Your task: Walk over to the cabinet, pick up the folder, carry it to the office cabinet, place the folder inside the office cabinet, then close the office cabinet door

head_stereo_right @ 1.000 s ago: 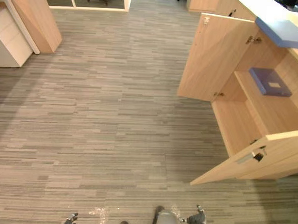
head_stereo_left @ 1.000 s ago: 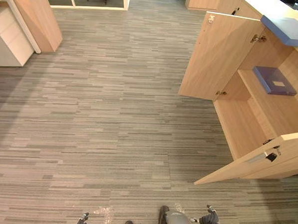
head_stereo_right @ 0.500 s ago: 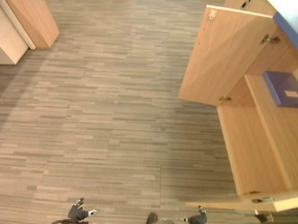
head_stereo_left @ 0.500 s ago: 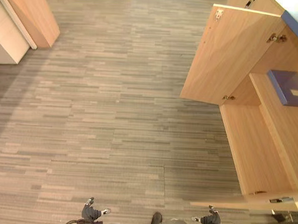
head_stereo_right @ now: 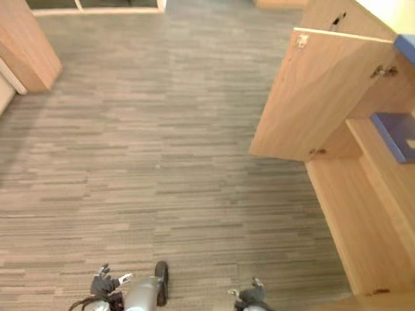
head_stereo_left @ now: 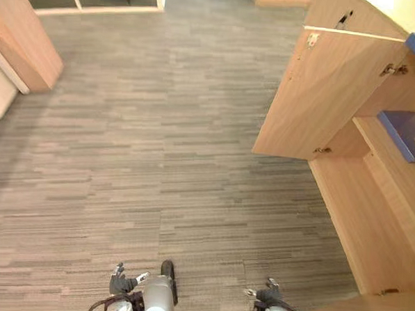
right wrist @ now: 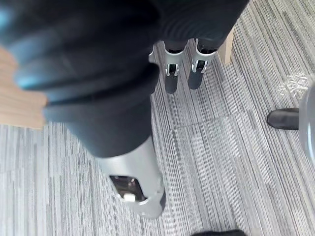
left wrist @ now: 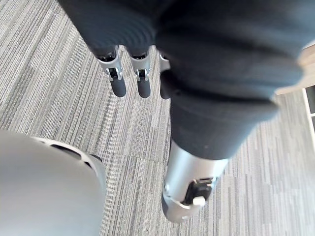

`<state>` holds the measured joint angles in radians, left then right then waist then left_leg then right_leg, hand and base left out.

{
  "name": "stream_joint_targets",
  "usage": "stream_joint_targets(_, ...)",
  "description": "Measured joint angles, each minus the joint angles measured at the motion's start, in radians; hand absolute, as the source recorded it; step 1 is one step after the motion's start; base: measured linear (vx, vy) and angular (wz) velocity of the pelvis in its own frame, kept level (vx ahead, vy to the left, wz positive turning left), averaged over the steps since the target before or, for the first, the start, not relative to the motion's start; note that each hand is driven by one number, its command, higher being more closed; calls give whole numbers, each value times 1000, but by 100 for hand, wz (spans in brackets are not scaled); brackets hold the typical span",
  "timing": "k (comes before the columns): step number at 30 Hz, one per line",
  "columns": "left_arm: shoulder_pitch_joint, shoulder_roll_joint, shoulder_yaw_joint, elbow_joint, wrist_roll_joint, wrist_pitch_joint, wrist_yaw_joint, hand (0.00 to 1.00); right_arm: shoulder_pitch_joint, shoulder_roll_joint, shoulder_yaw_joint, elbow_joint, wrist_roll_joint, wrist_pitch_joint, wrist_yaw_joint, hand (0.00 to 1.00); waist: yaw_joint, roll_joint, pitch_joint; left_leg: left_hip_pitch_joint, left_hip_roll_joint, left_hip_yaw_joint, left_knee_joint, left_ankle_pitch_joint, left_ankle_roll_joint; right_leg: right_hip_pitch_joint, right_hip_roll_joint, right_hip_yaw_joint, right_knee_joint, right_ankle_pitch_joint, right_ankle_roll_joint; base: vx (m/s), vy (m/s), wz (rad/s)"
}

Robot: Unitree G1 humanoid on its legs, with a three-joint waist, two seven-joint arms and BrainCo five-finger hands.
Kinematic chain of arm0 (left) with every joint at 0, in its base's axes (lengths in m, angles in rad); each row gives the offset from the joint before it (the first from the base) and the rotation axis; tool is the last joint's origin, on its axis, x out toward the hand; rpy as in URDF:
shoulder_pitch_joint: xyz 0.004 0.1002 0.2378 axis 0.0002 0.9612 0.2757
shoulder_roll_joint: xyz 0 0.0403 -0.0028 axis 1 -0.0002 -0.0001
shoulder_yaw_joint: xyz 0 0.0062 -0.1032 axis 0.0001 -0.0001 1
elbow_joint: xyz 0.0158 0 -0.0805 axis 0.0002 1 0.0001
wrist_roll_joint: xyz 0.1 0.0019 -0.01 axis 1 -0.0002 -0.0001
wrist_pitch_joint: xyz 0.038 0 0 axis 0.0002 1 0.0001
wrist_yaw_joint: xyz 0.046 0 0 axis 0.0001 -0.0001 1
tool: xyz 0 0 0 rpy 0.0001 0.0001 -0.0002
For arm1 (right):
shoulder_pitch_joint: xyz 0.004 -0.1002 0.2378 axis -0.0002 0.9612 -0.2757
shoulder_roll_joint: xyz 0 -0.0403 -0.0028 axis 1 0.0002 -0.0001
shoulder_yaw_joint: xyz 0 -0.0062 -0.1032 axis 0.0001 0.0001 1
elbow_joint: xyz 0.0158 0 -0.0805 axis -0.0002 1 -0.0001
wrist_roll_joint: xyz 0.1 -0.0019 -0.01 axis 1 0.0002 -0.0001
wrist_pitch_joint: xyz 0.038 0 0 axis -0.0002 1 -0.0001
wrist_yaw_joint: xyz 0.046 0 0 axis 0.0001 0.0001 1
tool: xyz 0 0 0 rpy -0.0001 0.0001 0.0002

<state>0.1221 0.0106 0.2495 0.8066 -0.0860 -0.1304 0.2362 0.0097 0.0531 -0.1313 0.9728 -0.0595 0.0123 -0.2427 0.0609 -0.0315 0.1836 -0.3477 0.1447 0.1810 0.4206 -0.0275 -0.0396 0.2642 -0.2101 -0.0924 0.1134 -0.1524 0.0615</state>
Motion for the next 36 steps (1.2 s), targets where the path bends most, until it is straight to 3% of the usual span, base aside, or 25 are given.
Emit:
stream_joint_targets(2,1,6,22,25,-2,2,1,0,-18,3,-1,38,0,-1,4,0,12,-18,-39,11,-17,34,66,-42,33,-2,-42,66,-6,81,24,337,289,-50)
stream_joint_targets(4,2,24,21,49,-2,4,1,0,-28,-6,-3,49,0,-3,7,0,13,-18,-55,47,-39,38,67,-50,37,-17,-76,100,22,148,22,279,160,-68)
stream_joint_targets(7,41,44,18,80,-1,7,1,0,-19,-27,-9,63,0,-2,9,0,19,-14,-94,142,-91,48,-20,-86,39,-139,-133,150,201,193,12,251,164,-87)
stream_joint_targets(8,48,50,9,95,-1,9,1,0,-11,-43,-18,63,0,-2,13,0,15,-11,-99,192,-124,52,-80,-109,48,-200,-165,150,313,216,-6,192,156,-46)
stream_joint_targets(11,60,65,-29,133,3,16,-1,0,17,-73,-44,64,0,1,15,0,-9,-2,-87,298,-191,95,-167,-134,86,-323,-274,61,587,285,-119,157,168,-32)
stream_joint_targets(12,71,65,-28,149,4,25,-2,0,20,-79,-46,56,1,-3,16,0,-24,7,-74,357,-200,103,-199,-139,93,-368,-294,-18,745,209,-135,127,158,-38)
stream_joint_targets(13,81,65,-29,155,6,27,-2,0,20,-83,-44,55,1,-5,16,0,-29,12,-76,384,-200,106,-215,-139,94,-384,-290,-62,798,161,-118,111,117,-27)
stream_joint_targets(14,95,67,-39,155,10,27,-3,0,23,-85,-43,52,3,-9,15,0,-41,18,-75,425,-194,113,-246,-137,96,-399,-265,-157,849,70,-88,105,72,-20)
stream_joint_targets(15,99,70,-49,156,12,27,-3,0,25,-83,-43,52,2,-14,14,0,-44,18,-73,456,-185,121,-262,-137,95,-414,-234,-255,840,-2,-84,113,40,-21)
stream_joint_targets(17,95,64,-49,155,18,25,-3,0,17,-84,-44,43,0,-14,14,0,-46,30,-53,480,-159,141,-266,-136,94,-428,-172,-378,736,-71,-53,160,-71,-24)
stream_joint_targets(20,94,59,-46,153,32,22,-3,0,12,-81,-46,29,0,-17,14,0,-52,35,-36,517,-133,175,-318,-127,68,-458,-102,-519,481,-58,-50,123,-116,-27)
stream_joint_targets(21,91,63,-43,153,33,21,-3,0,13,-76,-48,23,0,-17,13,0,-50,19,-26,546,-150,194,-355,-120,43,-456,-98,-569,374,21,-89,159,-172,-43)
stream_joint_targets(22,83,57,-39,158,36,20,-2,0,11,-80,-55,24,0,-17,14,0,-48,17,-20,560,-148,200,-368,-121,33,-455,-90,-581,371,13,-125,183,-181,-51)
stream_joint_targets(23,77,45,-39,168,51,24,-3,0,5,-81,-75,23,-1,-16,14,0,-53,41,-24,558,-128,207,-383,-119,25,-455,-56,-584,344,14,-125,191,-203,-45)
stream_joint_targets(24,73,41,-38,166,58,24,-4,0,-1,-86,-86,23,0,-16,14,0,-64,48,-14,557,-114,220,-386,-123,16,-457,-24,-582,323,12,-126,157,-180,-41)
stream_joint_targets(28,40,46,-35,167,76,27,-6,0,5,-81,-122,23,0,-16,15,0,-71,34,-9,581,-66,240,-402,-162,-20,-458,40,-585,328,-65,-126,136,-161,-25)
stream_joint_targets(30,28,45,-37,166,76,28,-8,0,6,-82,-125,23,0,-16,15,0,-73,34,-10,582,-50,240,-398,-179,-20,-457,58,-588,328,-86,-130,169,-132,-16)
stream_joint_targets(32,15,45,-36,165,75,30,-10,0,7,-74,-124,22,2,-15,15,0,-78,41,-17,554,7,245,-296,-210,-31,-433,113,-580,299,-102,-130,301,-234,-23)
stream_joint_targets(33,8,57,-27,159,71,32,-12,0,13,-61,-118,19,5,-14,16,0,-78,28,-17,495,65,251,-111,-233,-60,-397,153,-569,245,-81,-155,385,-335,-35)
stream_joint_targets(36,36,49,-3,83,66,34,-11,0,30,-49,-98,4,23,-14,15,0,-58,13,-18,333,188,213,430,-233,-38,-270,239,-465,120,-58,-168,339,-163,-91)
